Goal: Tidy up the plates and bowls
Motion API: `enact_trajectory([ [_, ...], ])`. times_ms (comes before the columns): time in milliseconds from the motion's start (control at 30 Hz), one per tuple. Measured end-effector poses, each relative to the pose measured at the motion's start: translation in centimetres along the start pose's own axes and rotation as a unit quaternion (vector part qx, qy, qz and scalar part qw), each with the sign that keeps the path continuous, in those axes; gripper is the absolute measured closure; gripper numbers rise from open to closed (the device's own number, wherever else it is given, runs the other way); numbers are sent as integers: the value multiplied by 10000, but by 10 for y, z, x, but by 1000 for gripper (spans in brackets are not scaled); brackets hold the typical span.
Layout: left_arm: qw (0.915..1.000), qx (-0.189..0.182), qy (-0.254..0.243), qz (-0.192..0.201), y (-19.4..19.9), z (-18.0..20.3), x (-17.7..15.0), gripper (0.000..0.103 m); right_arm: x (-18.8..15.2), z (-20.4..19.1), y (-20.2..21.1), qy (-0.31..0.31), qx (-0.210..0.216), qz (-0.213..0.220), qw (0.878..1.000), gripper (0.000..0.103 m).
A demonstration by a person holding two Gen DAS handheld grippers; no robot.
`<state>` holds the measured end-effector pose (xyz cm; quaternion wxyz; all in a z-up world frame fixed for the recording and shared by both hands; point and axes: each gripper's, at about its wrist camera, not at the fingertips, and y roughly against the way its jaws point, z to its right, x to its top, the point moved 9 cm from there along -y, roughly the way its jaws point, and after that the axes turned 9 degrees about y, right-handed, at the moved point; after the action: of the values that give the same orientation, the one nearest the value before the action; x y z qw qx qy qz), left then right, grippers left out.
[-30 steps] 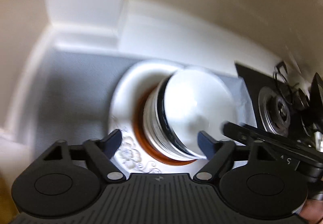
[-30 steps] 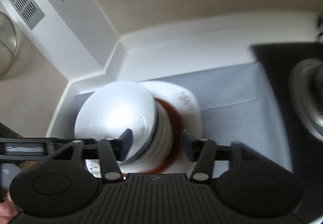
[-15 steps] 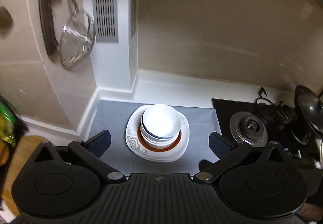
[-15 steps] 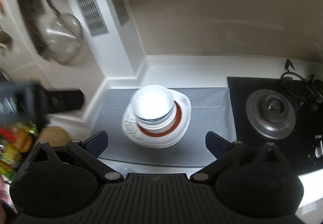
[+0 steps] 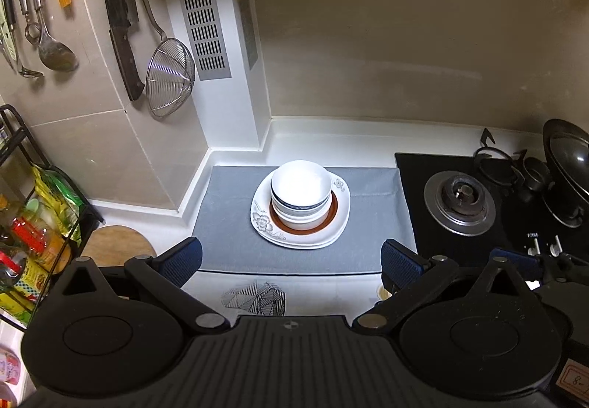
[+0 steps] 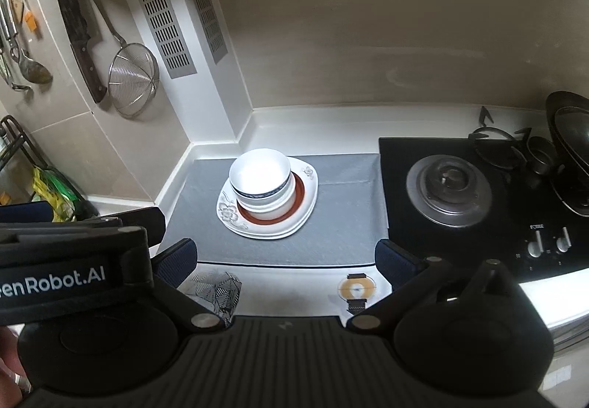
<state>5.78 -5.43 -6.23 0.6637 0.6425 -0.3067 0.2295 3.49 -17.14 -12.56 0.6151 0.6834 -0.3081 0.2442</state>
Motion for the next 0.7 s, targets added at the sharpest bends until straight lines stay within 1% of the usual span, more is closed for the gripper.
enact_trajectory([
  [67, 10000, -12, -4, 44, 6, 3, -3, 0, -2, 2, 5, 4, 60, 59, 10000, 0],
  [233, 10000, -15, 43, -5, 12, 5, -6, 0, -5, 3, 11, -65, 75, 84, 9999, 0],
  [400, 9999, 39, -121, 95, 18, 7, -8, 0, -8, 1, 15, -39, 64, 111, 9999, 0],
  [600, 10000, 59, -41, 34, 19, 6, -11, 0, -10, 1, 17, -36, 75, 91, 9999, 0],
  [700, 9999, 99, -61, 64, 21, 6, -12, 0, -10, 0, 17, -40, 106, 102, 9999, 0],
])
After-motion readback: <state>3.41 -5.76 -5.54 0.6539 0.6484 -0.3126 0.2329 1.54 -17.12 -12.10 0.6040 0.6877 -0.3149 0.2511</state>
